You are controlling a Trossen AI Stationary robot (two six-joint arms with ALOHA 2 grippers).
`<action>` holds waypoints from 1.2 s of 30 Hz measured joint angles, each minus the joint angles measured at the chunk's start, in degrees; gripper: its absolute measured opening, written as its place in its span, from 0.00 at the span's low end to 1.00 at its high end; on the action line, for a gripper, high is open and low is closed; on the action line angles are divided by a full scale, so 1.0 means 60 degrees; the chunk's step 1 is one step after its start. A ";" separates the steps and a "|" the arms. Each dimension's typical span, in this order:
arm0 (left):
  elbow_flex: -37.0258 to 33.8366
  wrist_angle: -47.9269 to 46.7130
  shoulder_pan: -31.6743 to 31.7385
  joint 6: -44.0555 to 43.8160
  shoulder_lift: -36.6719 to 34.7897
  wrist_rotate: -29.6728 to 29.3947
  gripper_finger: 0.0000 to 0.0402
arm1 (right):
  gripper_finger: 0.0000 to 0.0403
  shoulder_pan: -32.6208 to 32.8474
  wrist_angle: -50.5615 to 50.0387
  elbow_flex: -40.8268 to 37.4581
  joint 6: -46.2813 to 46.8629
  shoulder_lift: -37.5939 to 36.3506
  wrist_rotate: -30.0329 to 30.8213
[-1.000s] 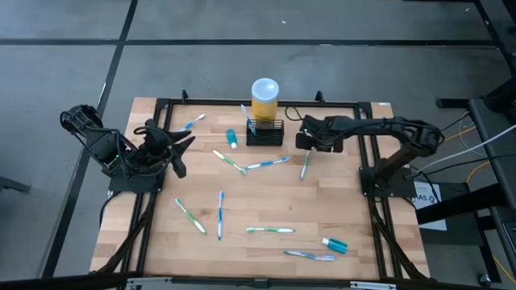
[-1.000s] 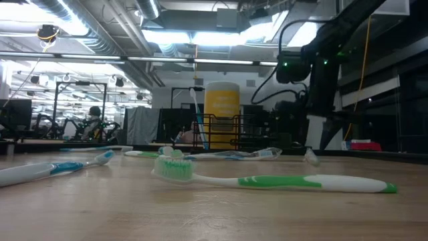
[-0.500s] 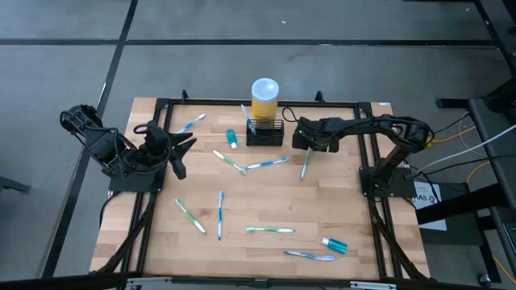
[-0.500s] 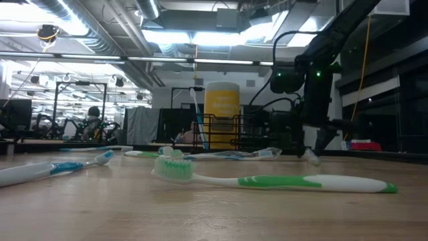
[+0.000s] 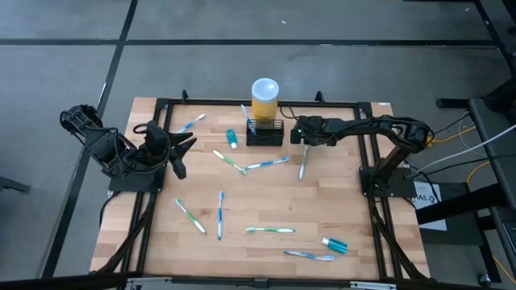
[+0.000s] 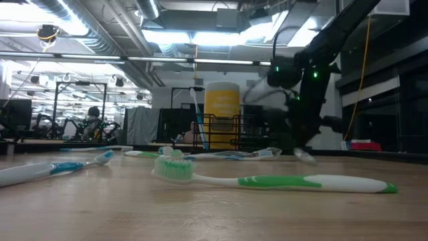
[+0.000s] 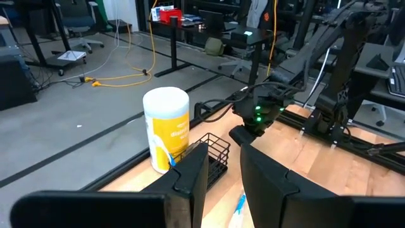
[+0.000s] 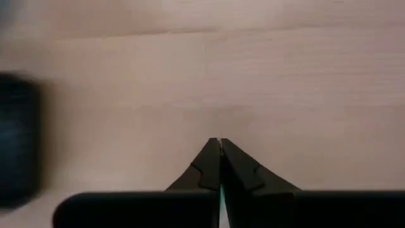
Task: Pick & Place toothbrushing station
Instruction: Put the green toothbrush in the wire organizer
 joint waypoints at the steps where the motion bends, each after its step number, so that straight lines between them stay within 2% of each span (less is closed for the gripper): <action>1: 0.0000 0.0004 0.0000 0.0000 0.0000 0.0000 0.22 | 0.01 0.0147 0.0182 0.0000 0.0053 -0.0132 0.0102; 5: 0.0000 0.0007 0.0000 -0.0004 0.0000 -0.0007 0.22 | 0.01 0.0820 0.0416 0.0055 0.0255 -0.1156 0.1319; 9: 0.0000 0.0013 0.0011 -0.0004 -0.0004 -0.0013 0.22 | 0.00 0.1702 0.0392 0.0228 -0.0005 -0.2542 0.3203; 13: 0.0000 0.0015 0.0011 -0.0007 -0.0004 -0.0036 0.22 | 0.00 0.2479 0.0597 0.0335 -0.0691 -0.3694 0.5445; 16: 0.0000 0.0015 0.0012 -0.0004 -0.0004 -0.0036 0.22 | 0.00 0.2770 0.1566 0.0335 -0.1763 -0.4098 0.6241; 21: 0.0000 0.0013 0.0012 -0.0004 -0.0004 -0.0035 0.22 | 0.00 0.2778 0.4910 0.0353 -0.4224 -0.3899 0.6490; 28: 0.0000 0.0044 0.0011 -0.0268 -0.0004 0.0070 0.22 | 0.00 0.2095 0.8425 0.0346 -0.6798 -0.3127 0.6536; 31: 0.0000 0.0062 0.0011 -0.0405 0.0000 0.0080 0.22 | 0.00 0.1656 0.9419 0.0346 -0.7380 -0.3013 0.5891; 36: 0.0000 0.0067 0.0011 -0.0444 0.0000 0.0080 0.22 | 0.00 0.1142 0.9644 0.0339 -0.7139 -0.2680 0.5078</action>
